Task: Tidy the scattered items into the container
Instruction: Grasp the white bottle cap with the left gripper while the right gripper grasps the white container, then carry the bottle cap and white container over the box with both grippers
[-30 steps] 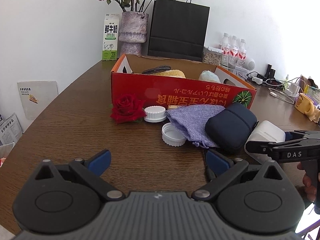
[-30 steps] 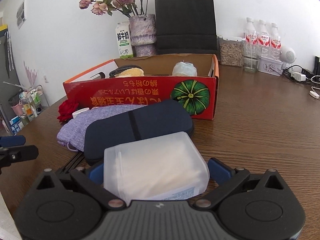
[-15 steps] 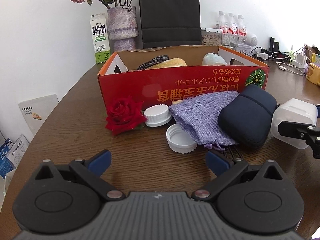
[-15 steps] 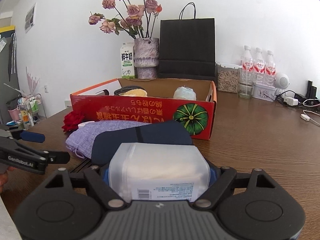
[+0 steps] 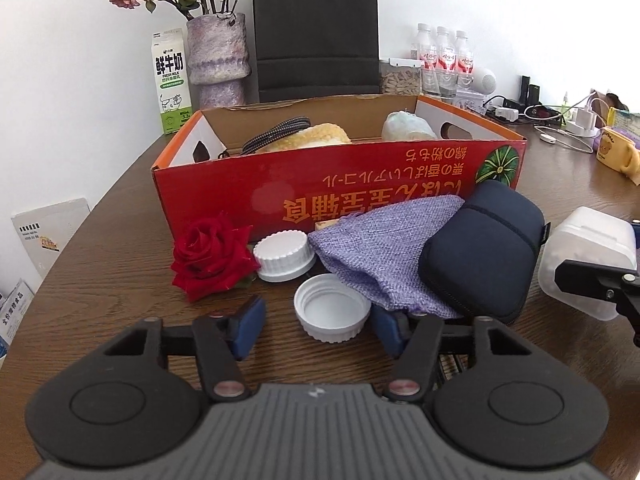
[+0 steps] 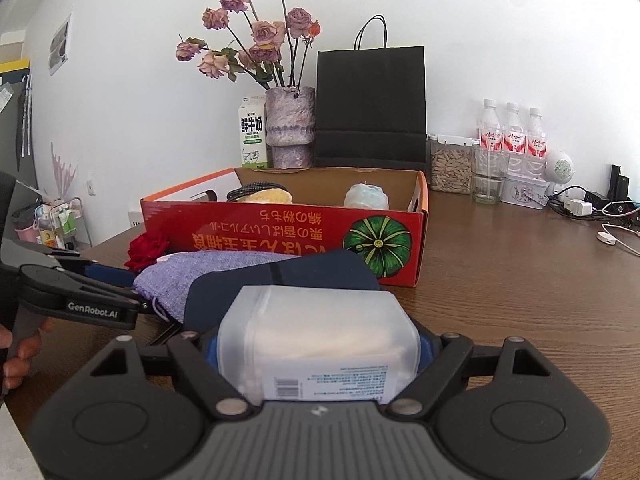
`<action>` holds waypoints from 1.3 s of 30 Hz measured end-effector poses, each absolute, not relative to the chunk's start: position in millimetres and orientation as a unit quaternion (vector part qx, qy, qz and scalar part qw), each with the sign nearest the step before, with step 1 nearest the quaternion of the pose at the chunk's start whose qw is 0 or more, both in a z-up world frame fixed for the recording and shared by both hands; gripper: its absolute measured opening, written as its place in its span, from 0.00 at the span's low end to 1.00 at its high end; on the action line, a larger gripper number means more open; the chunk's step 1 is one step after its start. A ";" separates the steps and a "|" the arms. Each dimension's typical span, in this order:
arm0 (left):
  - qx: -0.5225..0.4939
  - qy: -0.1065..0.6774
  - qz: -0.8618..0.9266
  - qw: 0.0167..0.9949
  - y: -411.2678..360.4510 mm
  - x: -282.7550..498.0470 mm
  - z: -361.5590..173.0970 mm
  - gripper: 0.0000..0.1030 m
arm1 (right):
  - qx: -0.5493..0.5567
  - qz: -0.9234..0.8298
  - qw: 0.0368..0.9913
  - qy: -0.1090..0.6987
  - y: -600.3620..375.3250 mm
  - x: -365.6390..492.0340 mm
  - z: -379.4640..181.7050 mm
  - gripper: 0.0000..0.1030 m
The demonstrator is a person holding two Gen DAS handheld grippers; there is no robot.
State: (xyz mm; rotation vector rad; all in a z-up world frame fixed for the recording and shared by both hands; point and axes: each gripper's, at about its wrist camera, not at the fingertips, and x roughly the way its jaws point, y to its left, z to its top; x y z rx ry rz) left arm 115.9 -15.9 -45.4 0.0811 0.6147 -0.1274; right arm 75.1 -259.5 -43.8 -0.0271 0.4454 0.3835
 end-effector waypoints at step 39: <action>-0.015 0.165 -0.048 0.985 -3.2 139.5 46.0 0.40 | -0.015 0.191 0.973 0.126 -235.7 136.7 25.8 0.80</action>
